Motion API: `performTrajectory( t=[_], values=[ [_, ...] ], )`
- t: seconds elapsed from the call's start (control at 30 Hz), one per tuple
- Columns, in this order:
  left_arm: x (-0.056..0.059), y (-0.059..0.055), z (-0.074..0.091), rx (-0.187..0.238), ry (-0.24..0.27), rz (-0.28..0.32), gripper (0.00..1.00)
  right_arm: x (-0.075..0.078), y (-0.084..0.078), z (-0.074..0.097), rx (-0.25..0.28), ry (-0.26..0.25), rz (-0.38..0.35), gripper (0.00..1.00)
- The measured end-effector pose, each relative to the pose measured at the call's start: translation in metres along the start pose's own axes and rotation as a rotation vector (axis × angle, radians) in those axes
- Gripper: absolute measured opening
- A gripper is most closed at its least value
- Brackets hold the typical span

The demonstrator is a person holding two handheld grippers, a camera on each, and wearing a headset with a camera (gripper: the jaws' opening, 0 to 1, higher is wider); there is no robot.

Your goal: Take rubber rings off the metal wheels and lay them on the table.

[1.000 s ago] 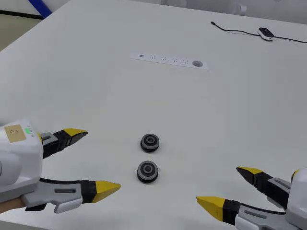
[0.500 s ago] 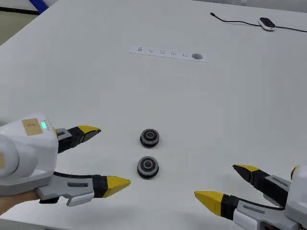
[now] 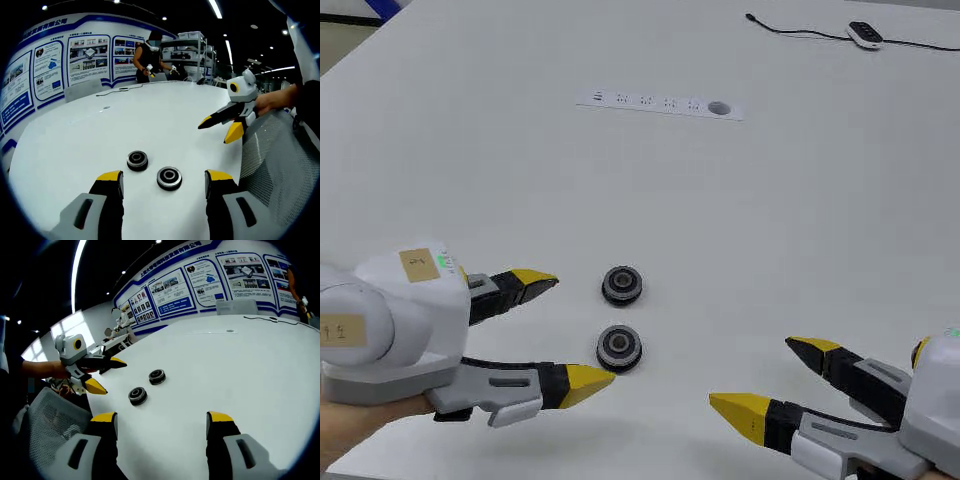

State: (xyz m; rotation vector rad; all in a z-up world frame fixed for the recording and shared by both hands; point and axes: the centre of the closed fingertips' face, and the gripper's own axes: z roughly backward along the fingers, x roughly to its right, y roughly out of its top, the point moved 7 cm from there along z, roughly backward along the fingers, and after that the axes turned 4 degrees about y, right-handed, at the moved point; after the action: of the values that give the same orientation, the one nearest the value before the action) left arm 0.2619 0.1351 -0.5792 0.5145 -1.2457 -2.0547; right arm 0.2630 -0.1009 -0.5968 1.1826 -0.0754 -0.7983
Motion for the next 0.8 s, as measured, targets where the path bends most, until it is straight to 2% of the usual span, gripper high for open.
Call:
performTrajectory(
  t=[0.23,0.33,0.47,0.57,0.67,0.8],
  values=[
    [0.004,-0.001,-0.013,-0.021,-0.033,-0.034,0.60,-0.003,-0.004,-0.001,-0.001,0.010,-0.016,0.72],
    [0.006,0.000,-0.019,-0.019,-0.042,-0.036,0.56,-0.003,-0.004,-0.002,0.003,0.013,-0.023,0.71],
    [0.006,-0.002,-0.025,-0.035,-0.036,-0.040,0.57,-0.005,-0.006,0.000,0.013,0.024,-0.035,0.71],
    [0.007,-0.004,-0.027,-0.038,-0.039,-0.032,0.52,-0.006,-0.008,0.002,-0.001,0.024,-0.031,0.69],
    [0.007,-0.007,-0.030,-0.045,-0.040,-0.028,0.48,-0.005,-0.006,0.002,0.021,0.024,-0.044,0.67],
    [0.007,-0.008,-0.032,-0.057,-0.049,-0.031,0.42,-0.004,-0.006,0.001,0.022,0.022,-0.049,0.65]
  ],
)
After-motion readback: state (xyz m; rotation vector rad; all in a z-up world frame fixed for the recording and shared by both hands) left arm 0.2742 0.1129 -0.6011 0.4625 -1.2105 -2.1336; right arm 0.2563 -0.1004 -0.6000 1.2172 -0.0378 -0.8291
